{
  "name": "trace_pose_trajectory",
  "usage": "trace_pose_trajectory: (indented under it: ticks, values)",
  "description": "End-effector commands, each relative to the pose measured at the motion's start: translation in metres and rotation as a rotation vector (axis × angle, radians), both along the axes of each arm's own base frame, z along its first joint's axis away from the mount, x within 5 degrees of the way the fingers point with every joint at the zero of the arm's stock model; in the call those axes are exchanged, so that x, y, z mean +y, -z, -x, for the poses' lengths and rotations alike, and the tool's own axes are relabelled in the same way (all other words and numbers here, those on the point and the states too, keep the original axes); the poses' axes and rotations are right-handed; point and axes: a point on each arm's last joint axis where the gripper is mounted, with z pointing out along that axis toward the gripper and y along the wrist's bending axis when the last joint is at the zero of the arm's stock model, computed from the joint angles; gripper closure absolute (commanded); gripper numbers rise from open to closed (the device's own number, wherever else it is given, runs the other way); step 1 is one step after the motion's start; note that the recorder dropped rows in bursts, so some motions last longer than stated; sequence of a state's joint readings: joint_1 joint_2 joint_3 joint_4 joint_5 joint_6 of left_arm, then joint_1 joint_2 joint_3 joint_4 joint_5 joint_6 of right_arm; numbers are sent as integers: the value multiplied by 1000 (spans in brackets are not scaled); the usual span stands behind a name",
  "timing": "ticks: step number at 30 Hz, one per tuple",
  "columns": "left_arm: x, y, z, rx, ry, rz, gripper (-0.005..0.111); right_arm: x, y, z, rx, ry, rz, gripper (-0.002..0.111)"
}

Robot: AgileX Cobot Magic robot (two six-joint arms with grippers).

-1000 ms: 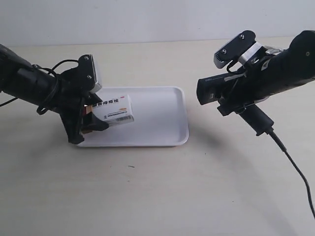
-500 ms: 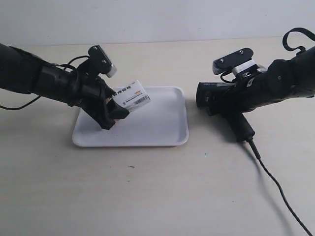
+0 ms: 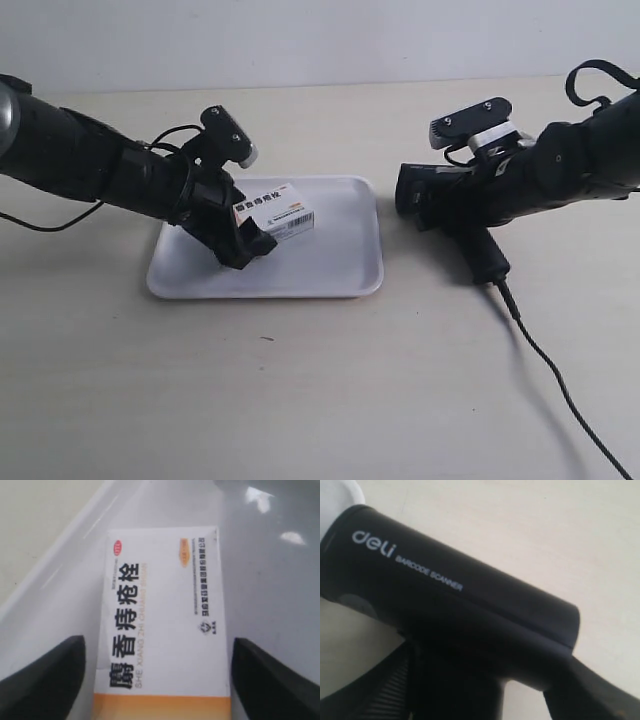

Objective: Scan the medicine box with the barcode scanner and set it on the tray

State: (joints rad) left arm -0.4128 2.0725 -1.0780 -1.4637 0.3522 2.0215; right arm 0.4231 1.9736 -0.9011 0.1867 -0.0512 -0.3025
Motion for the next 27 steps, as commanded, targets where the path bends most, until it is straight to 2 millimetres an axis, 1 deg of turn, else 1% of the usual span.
trace_pose_trajectory:
  ticks: [1,2,3,5,7,9,11,13,15,16,17,18,19,20,22,24,25,27]
  values:
    - [-2,-2,0,3,-15,10,6,3,0,-1,-6,7,-12,45]
    - [-2,-4,0,-2,-15,12,1,3,-2,-1,-10,7,-14,38]
    - [-2,-6,0,-7,-13,13,1,3,-5,-1,-14,6,-16,32]
    - [-2,-17,0,-25,-10,24,1,3,-15,0,-25,5,-24,24]
    - [-2,-31,1,-36,-20,41,1,2,-31,3,-28,-2,-32,20]
    - [0,-51,4,-49,-40,59,2,1,-56,9,-44,-15,-44,19]
    - [3,-70,10,-65,-45,65,2,-2,-86,17,-78,-23,-67,19]
    - [7,-88,19,-79,-45,63,2,-6,-115,28,-103,-32,-87,20]
    - [14,-111,31,-104,-58,71,4,-12,-145,44,-121,-45,-106,23]
    - [17,-122,37,-111,-71,86,8,-15,-158,54,-131,-45,-121,26]
    - [19,-133,43,-128,-79,101,13,-19,-167,62,-146,-39,-137,30]
    - [22,-142,51,-134,-82,119,22,-23,-178,71,-179,-31,-164,36]
    - [25,-148,60,-135,-81,135,33,-27,-187,80,-223,-25,-186,44]
    - [27,-152,68,-129,-79,147,43,-32,-196,88,-279,-22,-208,51]
    - [34,-158,85,-131,-76,165,73,-41,-207,107,-386,2,-272,69]
    - [42,-161,99,-152,-96,173,108,-50,-212,123,-485,21,-318,85]
    - [46,-164,106,-166,-120,191,105,-55,-213,131,-538,29,-336,93]
    - [55,-168,121,-185,-180,236,105,-64,-212,146,-615,44,-368,107]
